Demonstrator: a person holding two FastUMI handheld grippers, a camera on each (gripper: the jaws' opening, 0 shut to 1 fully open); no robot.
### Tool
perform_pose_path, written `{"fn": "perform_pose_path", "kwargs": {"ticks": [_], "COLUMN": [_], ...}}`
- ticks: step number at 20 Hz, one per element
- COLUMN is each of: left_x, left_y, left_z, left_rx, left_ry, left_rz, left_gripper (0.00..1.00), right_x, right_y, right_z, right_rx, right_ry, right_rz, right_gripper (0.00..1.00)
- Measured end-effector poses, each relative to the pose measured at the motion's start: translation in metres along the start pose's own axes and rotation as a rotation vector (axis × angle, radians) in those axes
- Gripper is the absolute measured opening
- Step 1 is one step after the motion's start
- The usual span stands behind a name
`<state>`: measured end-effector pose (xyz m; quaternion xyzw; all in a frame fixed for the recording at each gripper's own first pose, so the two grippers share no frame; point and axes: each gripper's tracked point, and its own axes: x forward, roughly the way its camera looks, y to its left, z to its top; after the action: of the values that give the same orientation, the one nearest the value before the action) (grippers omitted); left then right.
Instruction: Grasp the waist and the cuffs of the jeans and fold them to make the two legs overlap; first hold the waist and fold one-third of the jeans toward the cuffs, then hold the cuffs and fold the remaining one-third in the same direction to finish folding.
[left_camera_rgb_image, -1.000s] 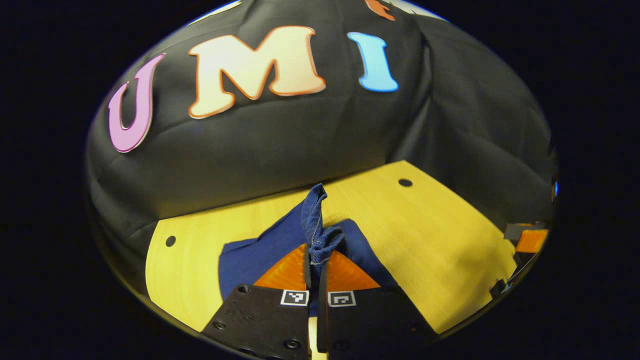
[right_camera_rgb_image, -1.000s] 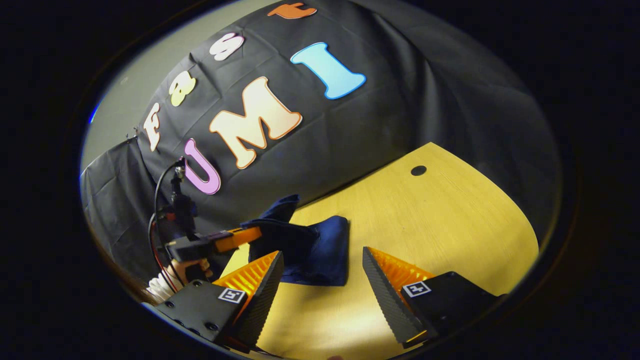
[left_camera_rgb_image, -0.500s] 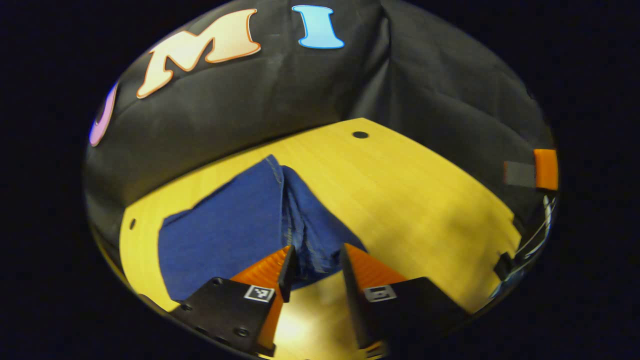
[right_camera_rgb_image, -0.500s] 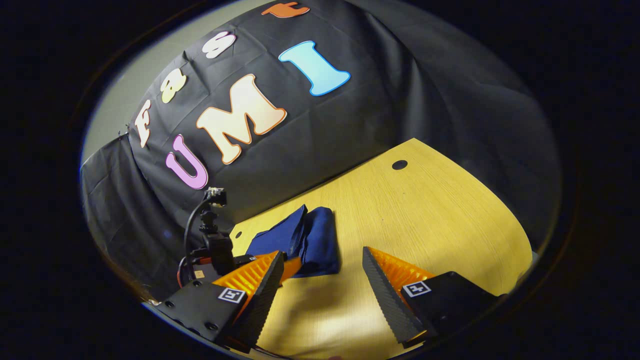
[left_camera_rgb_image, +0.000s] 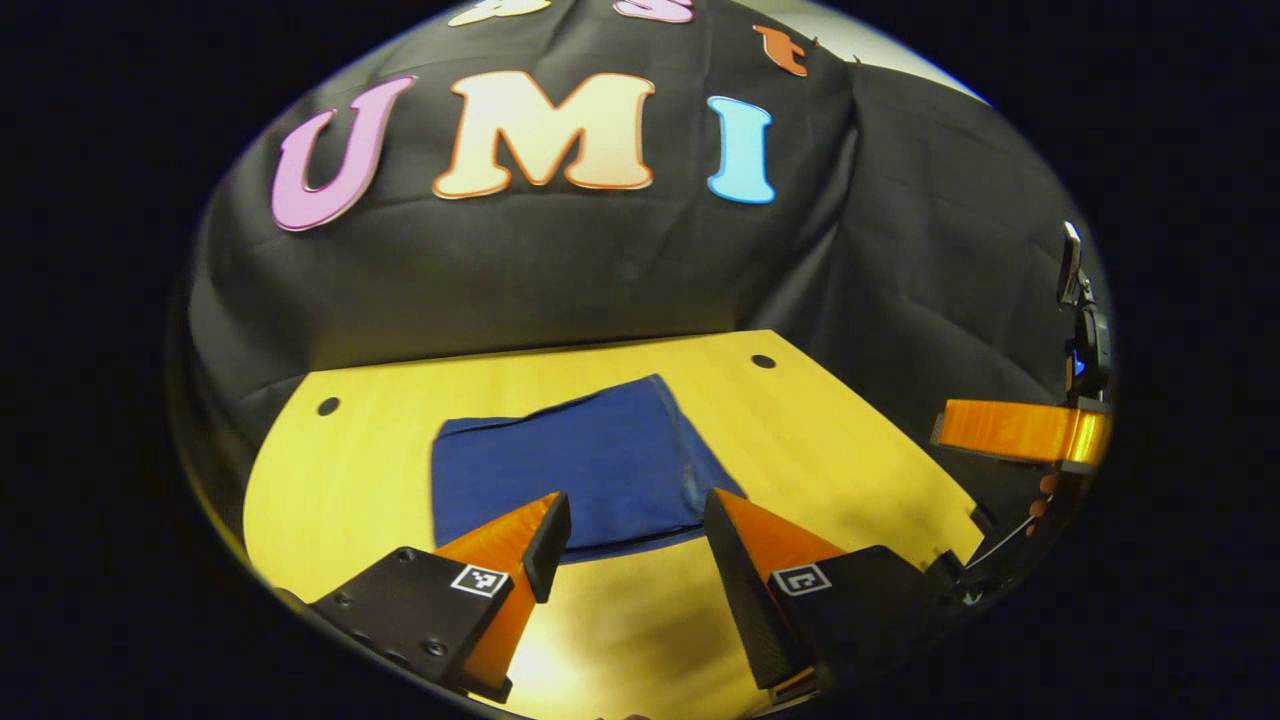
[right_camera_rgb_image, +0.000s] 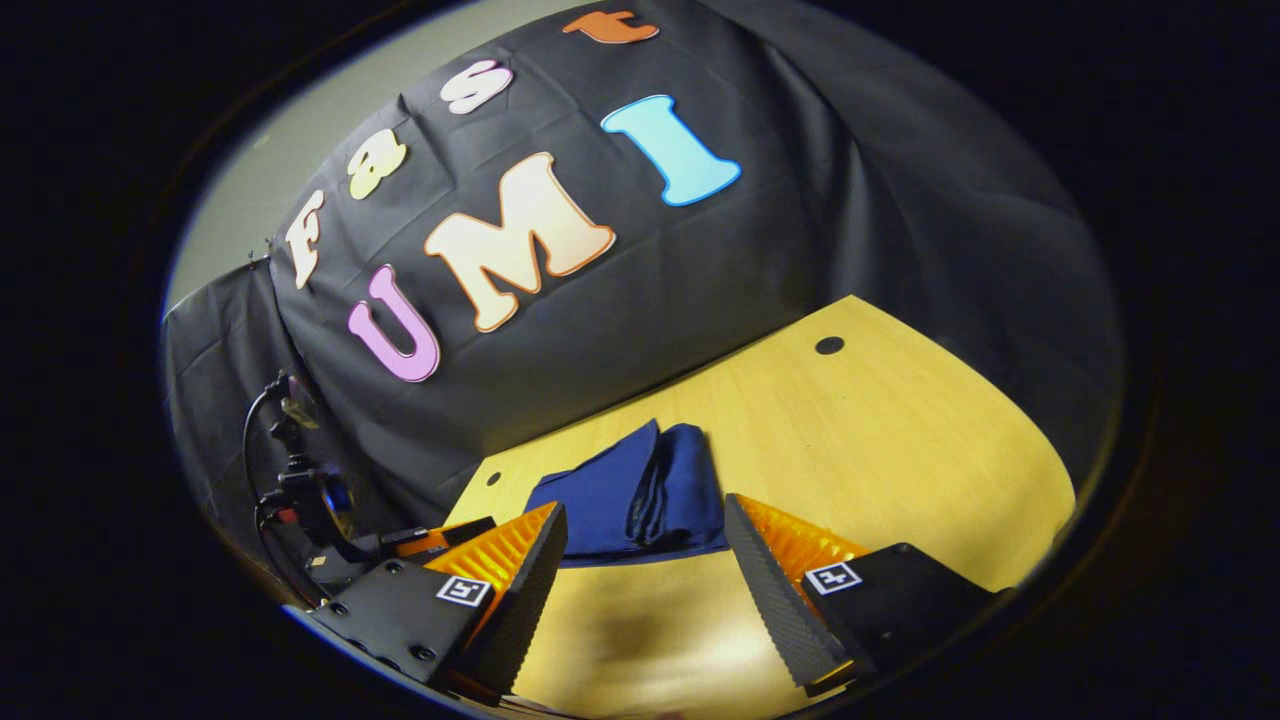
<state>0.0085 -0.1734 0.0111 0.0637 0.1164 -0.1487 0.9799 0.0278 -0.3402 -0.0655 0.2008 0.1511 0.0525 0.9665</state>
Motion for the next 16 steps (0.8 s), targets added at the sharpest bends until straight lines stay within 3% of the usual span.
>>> {"fn": "perform_pose_path", "kwargs": {"ticks": [4,9,16], "left_x": [-0.043,-0.069,-0.079], "left_y": [0.058,0.095,0.101], "left_z": [-0.016,-0.04,-0.054], "left_rx": [-0.065,-0.126,-0.104], "left_ry": [-0.017,-0.001,0.009], "left_rz": [0.097,0.15,0.108], "left_gripper": [0.84,0.84,0.84], "right_x": [0.006,0.003,-0.011], "right_y": [0.033,0.052,0.07], "right_z": [-0.003,-0.017,-0.026], "right_rx": [-0.073,-0.075,-0.112], "right_ry": [-0.026,-0.04,-0.092], "right_rz": [0.021,0.016,-0.026], "right_gripper": [0.98,0.98,0.98]}}
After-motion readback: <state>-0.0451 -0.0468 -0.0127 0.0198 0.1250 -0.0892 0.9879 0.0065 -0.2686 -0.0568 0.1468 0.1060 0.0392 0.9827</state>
